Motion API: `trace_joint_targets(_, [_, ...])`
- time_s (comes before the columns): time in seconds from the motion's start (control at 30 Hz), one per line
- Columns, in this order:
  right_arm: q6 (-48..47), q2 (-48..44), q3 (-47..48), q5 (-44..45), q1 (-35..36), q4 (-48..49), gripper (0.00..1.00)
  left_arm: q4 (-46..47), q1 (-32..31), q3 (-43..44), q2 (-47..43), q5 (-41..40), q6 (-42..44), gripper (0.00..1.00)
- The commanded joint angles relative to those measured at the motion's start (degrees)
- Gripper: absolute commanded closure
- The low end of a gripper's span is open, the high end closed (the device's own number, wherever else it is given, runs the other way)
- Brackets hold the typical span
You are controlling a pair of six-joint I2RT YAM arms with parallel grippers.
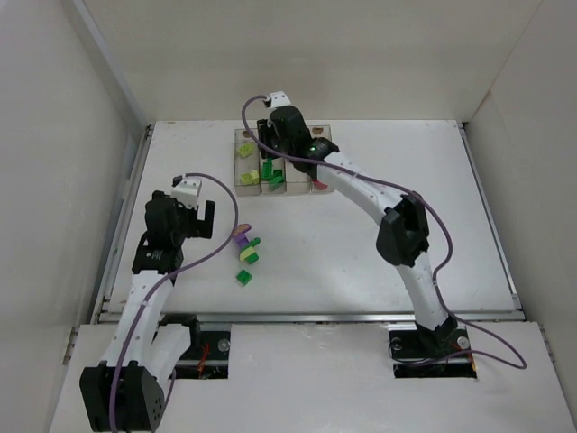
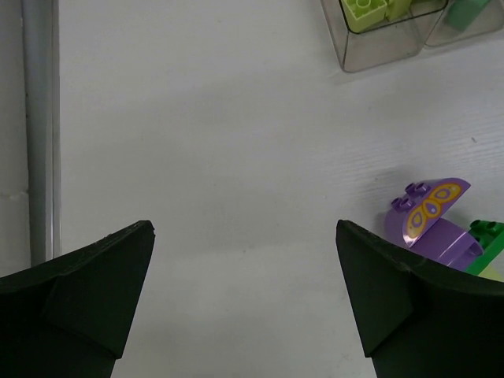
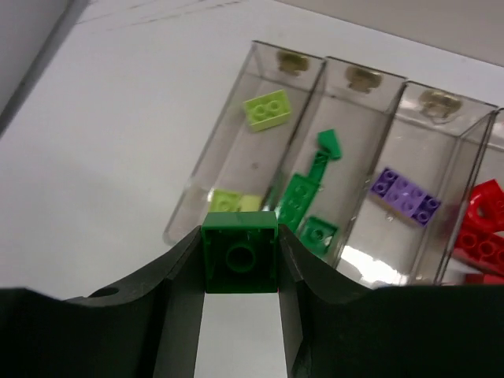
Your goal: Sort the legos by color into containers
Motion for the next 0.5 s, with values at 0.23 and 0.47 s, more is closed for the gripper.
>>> trace_joint_targets(0.23, [-0.12,13.58,11.20,-4.80,-4.79,3.57,0.95,-4.10,0.18,4.44,2.63,11.36,10.18,0.00])
trace_joint_targets(0.47, [-0.12,14.28,6.82,-4.29,-4.79,5.59,0.26,-13.32,0.18,5.59,3.16,22.34,19.94,0.00])
